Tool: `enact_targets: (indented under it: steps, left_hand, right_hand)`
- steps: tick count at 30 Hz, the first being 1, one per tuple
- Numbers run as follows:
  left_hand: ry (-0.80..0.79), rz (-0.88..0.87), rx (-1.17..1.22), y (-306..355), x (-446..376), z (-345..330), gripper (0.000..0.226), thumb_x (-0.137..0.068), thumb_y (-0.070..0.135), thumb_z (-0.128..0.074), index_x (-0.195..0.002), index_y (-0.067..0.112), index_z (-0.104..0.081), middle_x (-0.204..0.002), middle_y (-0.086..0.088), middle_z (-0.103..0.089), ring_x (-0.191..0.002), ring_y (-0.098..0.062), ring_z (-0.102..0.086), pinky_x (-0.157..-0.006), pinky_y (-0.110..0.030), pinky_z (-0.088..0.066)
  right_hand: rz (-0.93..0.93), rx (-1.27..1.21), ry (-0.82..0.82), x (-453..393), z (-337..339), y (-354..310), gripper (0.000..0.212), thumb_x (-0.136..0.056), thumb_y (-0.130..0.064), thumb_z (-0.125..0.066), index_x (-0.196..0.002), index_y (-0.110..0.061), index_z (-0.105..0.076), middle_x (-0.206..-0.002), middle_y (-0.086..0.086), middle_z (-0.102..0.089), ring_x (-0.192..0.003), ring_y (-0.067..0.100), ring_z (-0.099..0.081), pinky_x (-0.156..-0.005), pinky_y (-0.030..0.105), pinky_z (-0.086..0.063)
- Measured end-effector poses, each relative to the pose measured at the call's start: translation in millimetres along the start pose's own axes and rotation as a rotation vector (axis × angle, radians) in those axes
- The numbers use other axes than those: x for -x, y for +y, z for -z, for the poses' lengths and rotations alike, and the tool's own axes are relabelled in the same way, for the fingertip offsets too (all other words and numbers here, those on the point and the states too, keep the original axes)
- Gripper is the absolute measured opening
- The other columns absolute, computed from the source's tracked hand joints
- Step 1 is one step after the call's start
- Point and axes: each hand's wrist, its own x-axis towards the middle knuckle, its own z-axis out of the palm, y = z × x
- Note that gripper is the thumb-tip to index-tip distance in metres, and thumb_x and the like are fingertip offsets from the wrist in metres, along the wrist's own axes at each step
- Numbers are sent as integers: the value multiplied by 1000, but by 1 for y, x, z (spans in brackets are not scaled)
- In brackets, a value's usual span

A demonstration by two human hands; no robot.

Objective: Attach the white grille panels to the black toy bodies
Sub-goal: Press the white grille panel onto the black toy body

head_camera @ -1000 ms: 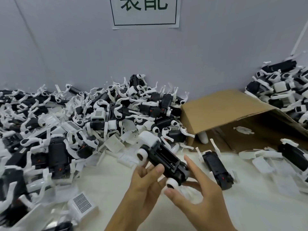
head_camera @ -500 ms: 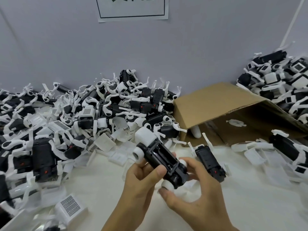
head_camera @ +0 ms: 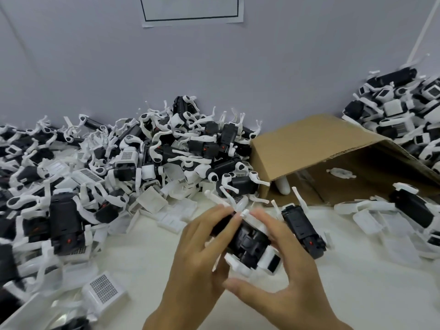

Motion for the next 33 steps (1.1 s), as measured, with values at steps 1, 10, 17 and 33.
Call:
enact_targets:
  steps: [1, 10, 17, 33]
  left_hand:
    - [4, 10, 3, 2, 0, -1, 80, -69, -14, -69, -140, 16, -49, -139, -5, -56, -133, -21, -49, -99, -40, -49]
    - [30, 4, 15, 10, -3, -5, 53, -82, 9, -57, -135, 13, -59, -136, -4, -60, -132, -21, -52, -105, -37, -45]
    - [-17, 95, -105, 17, 1, -19, 81, -75, 15, -76, -145, 11, -38, -136, 2, -49, -123, -21, -44, -105, -34, -37]
    - [375, 1023, 1478, 1, -17, 11, 35, -67, 21, -79, -100, 11, -80, -116, -14, -73, -97, -23, -72, -79, -30, -58]
  right_hand:
    - [5, 42, 10, 0, -1, 1, 93, -65, -31, -90, -146, -35, -46, -140, -22, -52, -130, -1, -52, -96, 7, -44]
    - [-28, 97, 131, 0, 3, 3, 77, -64, -32, -88, -134, -33, -55, -127, -30, -59, -118, -8, -57, -87, 0, -43]
    - [-164, -2, 135, 0, -1, -1, 64, -61, -54, -79, -121, -49, -59, -116, -37, -62, -111, -14, -59, -85, -2, -40]
    - [-316, -212, 296, -11, 5, -1, 59, -73, -79, -55, -118, -41, -61, -116, -19, -68, -109, 3, -65, -80, 20, -52]
